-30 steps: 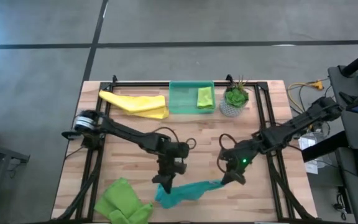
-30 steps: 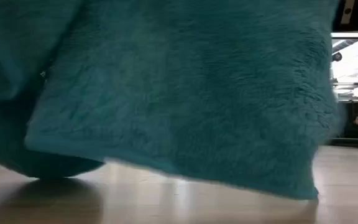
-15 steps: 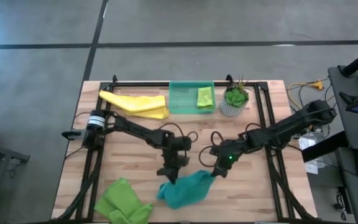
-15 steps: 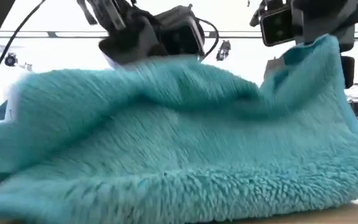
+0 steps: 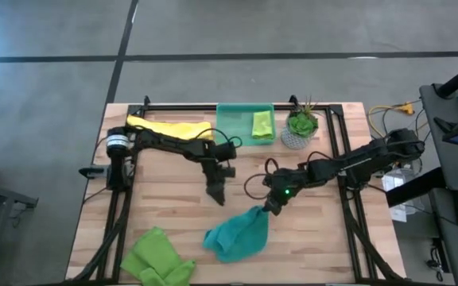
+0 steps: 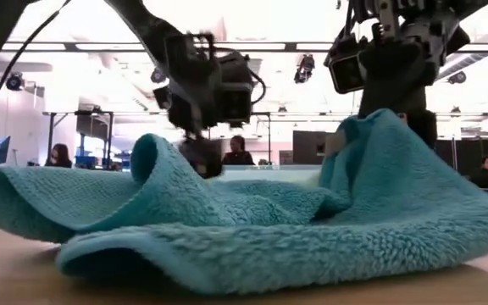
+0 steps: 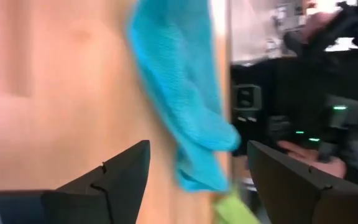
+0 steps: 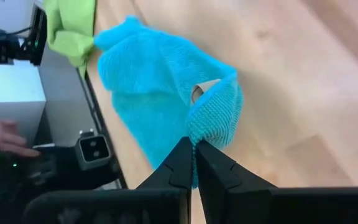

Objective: Fold microfiber towels
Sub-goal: Fold the blue microfiber cloth

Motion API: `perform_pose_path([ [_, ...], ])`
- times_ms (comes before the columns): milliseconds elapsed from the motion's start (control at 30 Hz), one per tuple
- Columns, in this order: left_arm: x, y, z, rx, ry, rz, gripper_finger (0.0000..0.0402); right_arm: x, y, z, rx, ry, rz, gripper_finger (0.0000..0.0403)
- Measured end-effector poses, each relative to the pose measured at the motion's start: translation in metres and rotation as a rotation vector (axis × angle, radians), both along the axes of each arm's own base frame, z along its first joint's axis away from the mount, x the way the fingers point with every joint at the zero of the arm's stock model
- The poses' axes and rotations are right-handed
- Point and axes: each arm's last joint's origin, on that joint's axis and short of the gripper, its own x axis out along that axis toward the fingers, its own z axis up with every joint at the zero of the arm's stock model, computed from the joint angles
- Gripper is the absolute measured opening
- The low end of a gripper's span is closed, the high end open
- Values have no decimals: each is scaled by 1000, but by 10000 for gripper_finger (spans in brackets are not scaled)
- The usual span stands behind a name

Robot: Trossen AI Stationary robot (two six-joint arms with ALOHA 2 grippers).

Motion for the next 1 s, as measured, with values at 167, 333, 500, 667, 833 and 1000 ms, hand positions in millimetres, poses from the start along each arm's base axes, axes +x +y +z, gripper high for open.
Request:
perform_pose_path([
  [167,-26,-31,9,-189,117,-93,243,1,-9,2,-23,-12,-48,9],
  [333,-44,-60,19,-204,99,-149,242,2,-15,2,-71,-23,-113,9],
  [500,-45,-75,20,-211,9,56,242,2,-18,1,-108,-22,-171,9],
  [667,-54,-79,19,-429,-72,518,242,3,-20,1,-148,-31,-223,9],
  [833,-67,-117,8,-463,27,738,242,3,-23,1,-236,-54,-257,9],
  [1000,-72,-162,10,-432,117,967,242,4,-28,2,-278,-71,-265,9],
])
